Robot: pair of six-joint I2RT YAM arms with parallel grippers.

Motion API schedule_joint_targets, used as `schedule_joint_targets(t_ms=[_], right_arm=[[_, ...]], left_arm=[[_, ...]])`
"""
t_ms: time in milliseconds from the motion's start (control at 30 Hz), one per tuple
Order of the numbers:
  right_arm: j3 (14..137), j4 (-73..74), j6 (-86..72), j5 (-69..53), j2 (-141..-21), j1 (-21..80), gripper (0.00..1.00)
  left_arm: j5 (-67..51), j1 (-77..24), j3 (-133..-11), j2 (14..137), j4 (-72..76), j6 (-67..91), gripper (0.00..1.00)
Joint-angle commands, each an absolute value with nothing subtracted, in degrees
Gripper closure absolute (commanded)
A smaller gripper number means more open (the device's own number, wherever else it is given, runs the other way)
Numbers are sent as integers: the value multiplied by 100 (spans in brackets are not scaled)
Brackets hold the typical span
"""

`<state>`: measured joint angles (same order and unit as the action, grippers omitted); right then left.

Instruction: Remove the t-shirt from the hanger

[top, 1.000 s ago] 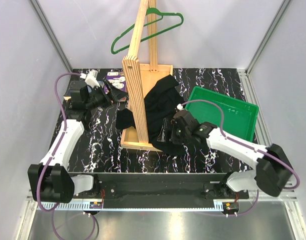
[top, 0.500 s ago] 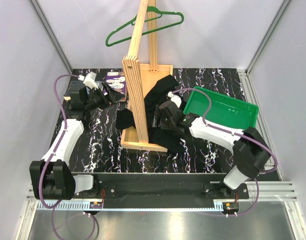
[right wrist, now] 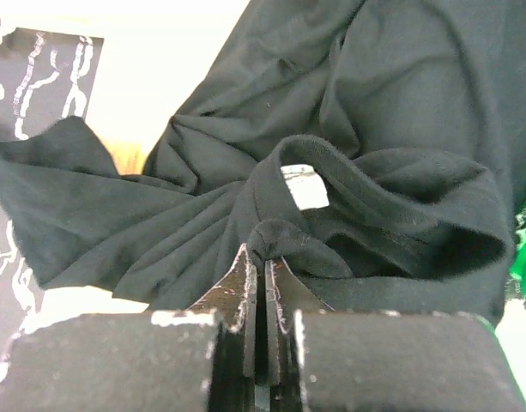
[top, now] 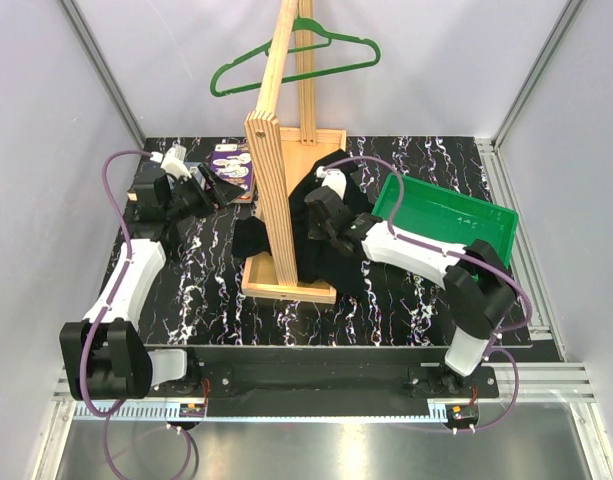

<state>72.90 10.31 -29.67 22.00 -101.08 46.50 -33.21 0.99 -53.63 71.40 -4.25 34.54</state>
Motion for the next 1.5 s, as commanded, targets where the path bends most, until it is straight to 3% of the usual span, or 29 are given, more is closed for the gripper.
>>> schedule_joint_targets(t_ms=[0,267,567,767,1100,1467], right_arm=[[7576,642,-2663,2645,-9134,4597,100],[7927,624,-1953,2768,-7412,4281,100],[9358,844,-303,3742,-6636,4157,100],[11406,782,1508,4323,-7145,4131,100],[14437,791,3032,4579,-8779,4035,100],[14985,765,2497,3911,-9430,2823,100]], left_arm=[[-3463,176,-5282,7022,-44,3445,19],[-3551,290,-5221,6996,104,3559,19],[-3551,325,-5194,6996,123,3551,19],[-3551,325,-5186,6987,114,3542,20],[-3559,325,-5168,6961,114,3516,20],[-3533,325,-5107,6891,105,3481,20]])
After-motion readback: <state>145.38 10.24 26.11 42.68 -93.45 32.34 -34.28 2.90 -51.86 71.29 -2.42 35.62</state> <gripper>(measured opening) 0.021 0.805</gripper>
